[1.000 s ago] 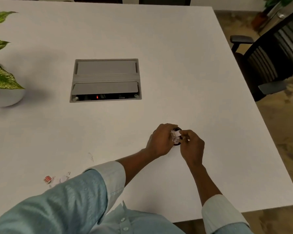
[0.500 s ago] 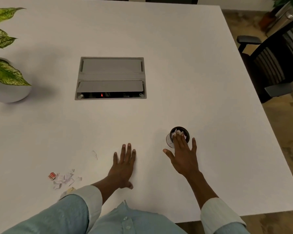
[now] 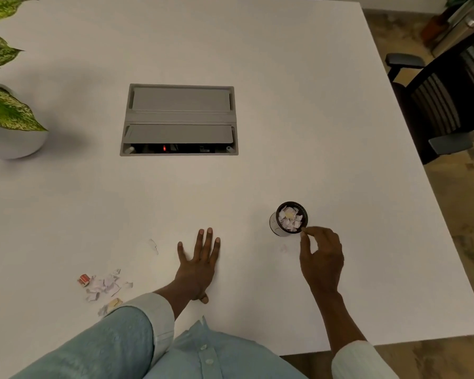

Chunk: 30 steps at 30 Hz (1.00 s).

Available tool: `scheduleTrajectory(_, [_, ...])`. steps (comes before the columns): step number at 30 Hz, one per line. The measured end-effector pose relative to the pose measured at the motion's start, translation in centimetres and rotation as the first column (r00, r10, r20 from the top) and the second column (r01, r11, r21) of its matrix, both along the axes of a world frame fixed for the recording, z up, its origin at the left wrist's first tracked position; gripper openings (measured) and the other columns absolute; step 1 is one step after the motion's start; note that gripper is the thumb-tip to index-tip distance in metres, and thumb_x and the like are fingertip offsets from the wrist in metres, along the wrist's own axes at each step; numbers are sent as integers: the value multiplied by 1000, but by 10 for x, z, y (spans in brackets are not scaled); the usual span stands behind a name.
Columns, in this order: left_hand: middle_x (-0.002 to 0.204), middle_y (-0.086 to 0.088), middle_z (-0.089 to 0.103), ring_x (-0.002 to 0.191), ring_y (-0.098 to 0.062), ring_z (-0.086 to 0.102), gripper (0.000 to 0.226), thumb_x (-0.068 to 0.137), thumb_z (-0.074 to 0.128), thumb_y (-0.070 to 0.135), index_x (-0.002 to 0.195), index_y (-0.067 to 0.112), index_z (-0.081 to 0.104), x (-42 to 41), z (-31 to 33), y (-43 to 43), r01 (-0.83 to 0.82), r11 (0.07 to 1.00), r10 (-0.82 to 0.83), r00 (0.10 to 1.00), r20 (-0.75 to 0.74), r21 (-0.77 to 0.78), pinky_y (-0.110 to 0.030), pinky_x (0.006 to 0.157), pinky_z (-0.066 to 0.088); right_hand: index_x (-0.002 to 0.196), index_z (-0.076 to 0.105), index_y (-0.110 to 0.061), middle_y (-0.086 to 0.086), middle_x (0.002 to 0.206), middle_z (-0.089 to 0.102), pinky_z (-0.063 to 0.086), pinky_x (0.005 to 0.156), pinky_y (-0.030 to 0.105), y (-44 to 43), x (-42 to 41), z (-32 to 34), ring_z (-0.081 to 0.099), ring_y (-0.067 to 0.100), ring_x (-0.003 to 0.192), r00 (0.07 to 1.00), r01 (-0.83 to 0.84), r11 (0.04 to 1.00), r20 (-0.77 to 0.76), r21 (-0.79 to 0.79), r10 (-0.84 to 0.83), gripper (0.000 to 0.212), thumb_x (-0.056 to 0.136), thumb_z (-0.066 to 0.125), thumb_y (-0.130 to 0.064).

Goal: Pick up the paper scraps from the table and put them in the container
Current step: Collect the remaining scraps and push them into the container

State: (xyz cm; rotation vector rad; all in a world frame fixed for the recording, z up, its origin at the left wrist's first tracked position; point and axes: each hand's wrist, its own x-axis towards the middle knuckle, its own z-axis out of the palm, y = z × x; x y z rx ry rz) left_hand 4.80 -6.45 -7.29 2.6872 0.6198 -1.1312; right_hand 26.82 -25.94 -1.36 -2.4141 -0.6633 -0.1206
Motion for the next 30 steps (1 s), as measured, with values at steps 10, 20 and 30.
scheduleTrajectory(10, [150, -27, -51, 141, -50, -44, 165, 60, 89, 63, 148, 4, -37, 3, 2, 0, -5, 1000, 4, 1000, -29, -27, -88, 107, 7, 101, 76, -11, 4, 101, 67, 61, 70, 41, -31, -41, -49, 66, 23, 93, 982, -50, 993, -185, -106, 30, 21, 84, 76, 1])
scheduleTrajectory(20, [148, -27, -53, 139, -50, -46, 168, 57, 87, 69, 147, 4, -38, 6, 1, -1, -6, 1000, 5, 998, -59, -29, -91, 102, 11, 133, 66, -6, 14, 133, 63, 62, 84, 44, -1, -38, -62, 59, 34, 125, 954, -269, 888, -232, -372, 192, 39, 94, 70, -6])
scheduleTrajectory(30, [147, -27, -55, 136, -51, -49, 169, 56, 89, 67, 146, 4, -39, 8, -5, -1, -26, 999, 23, 997, -71, -45, -92, 100, 7, 112, 73, -5, 7, 110, 65, 58, 72, 40, -2, -56, -69, 61, 27, 106, 907, -390, 826, -324, -407, 269, 30, 92, 56, 9])
